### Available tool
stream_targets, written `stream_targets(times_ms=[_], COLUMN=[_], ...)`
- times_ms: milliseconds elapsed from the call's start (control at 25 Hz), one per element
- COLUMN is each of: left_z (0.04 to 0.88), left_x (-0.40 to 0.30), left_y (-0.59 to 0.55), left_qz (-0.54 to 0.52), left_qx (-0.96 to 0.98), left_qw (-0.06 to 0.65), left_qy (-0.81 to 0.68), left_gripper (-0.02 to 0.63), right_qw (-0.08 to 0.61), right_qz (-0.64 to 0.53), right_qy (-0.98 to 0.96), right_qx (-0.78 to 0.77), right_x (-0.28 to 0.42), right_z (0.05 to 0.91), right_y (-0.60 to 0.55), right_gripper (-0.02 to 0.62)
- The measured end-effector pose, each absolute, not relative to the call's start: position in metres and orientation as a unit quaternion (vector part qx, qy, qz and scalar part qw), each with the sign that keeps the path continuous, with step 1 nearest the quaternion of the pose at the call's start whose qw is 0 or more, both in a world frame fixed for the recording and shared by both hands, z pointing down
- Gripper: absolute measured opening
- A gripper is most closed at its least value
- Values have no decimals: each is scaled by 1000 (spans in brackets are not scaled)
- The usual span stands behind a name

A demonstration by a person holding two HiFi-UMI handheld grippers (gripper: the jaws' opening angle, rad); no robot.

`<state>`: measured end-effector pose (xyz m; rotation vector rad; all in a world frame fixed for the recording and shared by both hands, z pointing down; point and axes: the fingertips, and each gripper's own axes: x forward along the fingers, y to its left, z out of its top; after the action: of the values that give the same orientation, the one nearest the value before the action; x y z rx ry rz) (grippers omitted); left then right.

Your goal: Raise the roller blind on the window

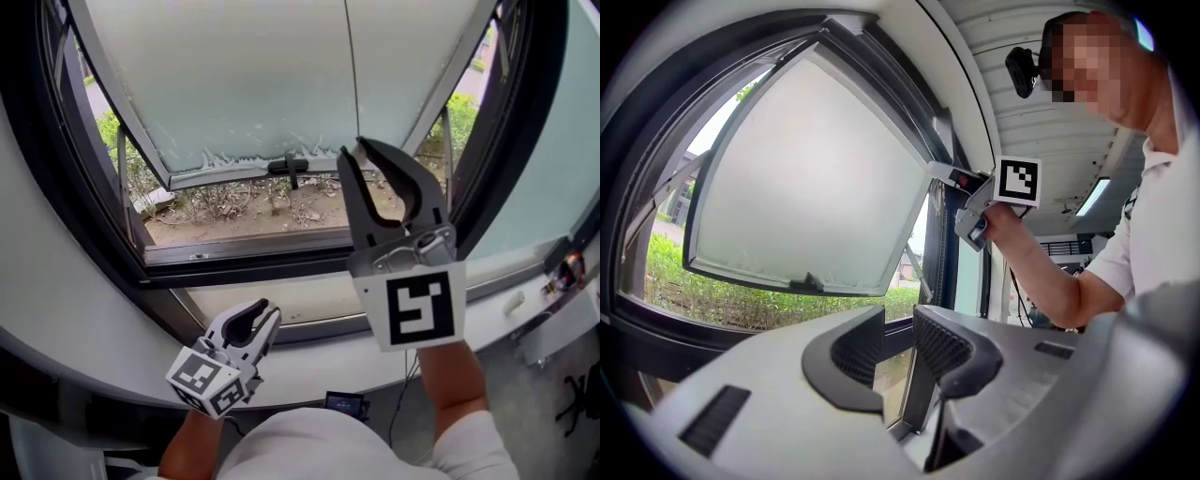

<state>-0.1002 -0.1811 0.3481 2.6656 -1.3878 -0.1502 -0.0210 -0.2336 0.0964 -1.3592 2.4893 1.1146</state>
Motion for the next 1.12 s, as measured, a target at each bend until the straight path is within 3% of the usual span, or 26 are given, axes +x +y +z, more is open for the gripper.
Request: stream_targets(times_ms=[680,1120], left_z=[344,345], left_x=[-94,-99], left_y=[-177,-177], left_qz=[-48,-51], left_qx=[885,882], left_qw=[63,66], left_qy=[-459,-463], left_gripper=[109,109], right_qw=[26,12], right_qz=[382,379], right_qy=[806,805], right_qx=[-452,-457], right_x=[-17,-13], right_z=[102,109], right_y=[-231,-233], right_gripper=[74,123])
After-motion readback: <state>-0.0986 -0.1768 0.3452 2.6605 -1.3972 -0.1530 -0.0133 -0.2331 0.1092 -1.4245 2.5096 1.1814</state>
